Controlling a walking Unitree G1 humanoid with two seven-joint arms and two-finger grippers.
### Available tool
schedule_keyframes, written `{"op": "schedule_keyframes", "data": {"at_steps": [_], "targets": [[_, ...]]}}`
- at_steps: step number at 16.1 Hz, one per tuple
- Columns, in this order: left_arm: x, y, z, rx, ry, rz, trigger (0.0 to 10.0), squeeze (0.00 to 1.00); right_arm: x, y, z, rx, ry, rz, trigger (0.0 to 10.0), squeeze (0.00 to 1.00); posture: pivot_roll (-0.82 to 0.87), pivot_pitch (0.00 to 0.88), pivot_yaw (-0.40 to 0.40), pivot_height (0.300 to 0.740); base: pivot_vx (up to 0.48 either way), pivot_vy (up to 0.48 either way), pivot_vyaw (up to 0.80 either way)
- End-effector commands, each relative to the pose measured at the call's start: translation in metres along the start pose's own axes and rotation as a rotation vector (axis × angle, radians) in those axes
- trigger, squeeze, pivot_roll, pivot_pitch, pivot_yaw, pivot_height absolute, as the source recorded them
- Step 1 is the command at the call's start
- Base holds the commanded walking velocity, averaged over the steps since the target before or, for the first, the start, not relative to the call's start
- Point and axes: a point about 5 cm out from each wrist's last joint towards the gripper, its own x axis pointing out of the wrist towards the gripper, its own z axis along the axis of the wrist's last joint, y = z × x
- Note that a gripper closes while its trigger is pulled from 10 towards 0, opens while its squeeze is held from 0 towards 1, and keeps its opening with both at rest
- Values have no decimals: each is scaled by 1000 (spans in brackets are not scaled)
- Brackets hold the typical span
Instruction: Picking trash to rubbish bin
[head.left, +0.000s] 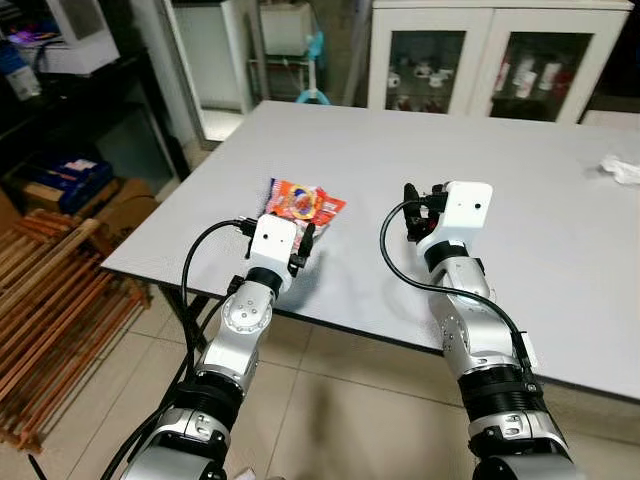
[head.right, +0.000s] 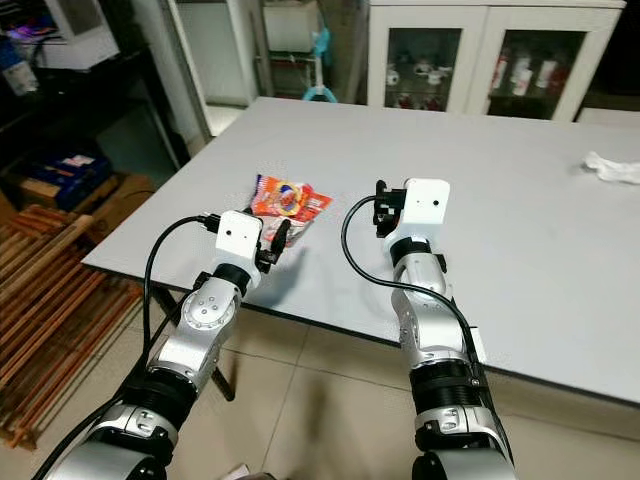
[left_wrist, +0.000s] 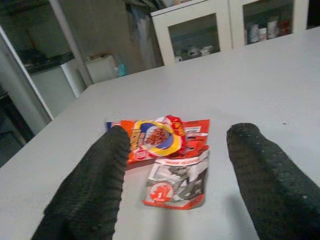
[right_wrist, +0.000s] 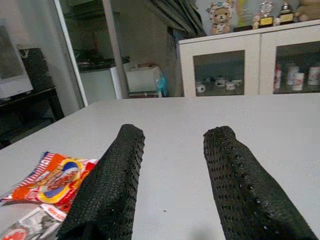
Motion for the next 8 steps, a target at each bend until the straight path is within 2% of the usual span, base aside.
{"op": "schedule_keyframes", "data": {"at_steps": [1, 5, 7, 8], "targets": [[1, 0, -1, 11, 15, -12, 10000, 1000, 3, 2, 6, 5, -17, 4, 10000, 0, 9, 0, 94, 740, 0, 0, 0], [1, -3, -3, 22, 36, -29, 10000, 1000, 3, 3, 6, 5, -15, 5, 10000, 0, 9, 0, 94, 740, 0, 0, 0], [3, -2, -9, 50, 72, -54, 10000, 482, 3, 3, 6, 5, -13, 4, 10000, 0, 8, 0, 94, 740, 0, 0, 0], [4, 1, -9, 47, 78, -58, 10000, 1000, 3, 3, 6, 5, -13, 4, 10000, 0, 4, 0, 95, 740, 0, 0, 0]]}}
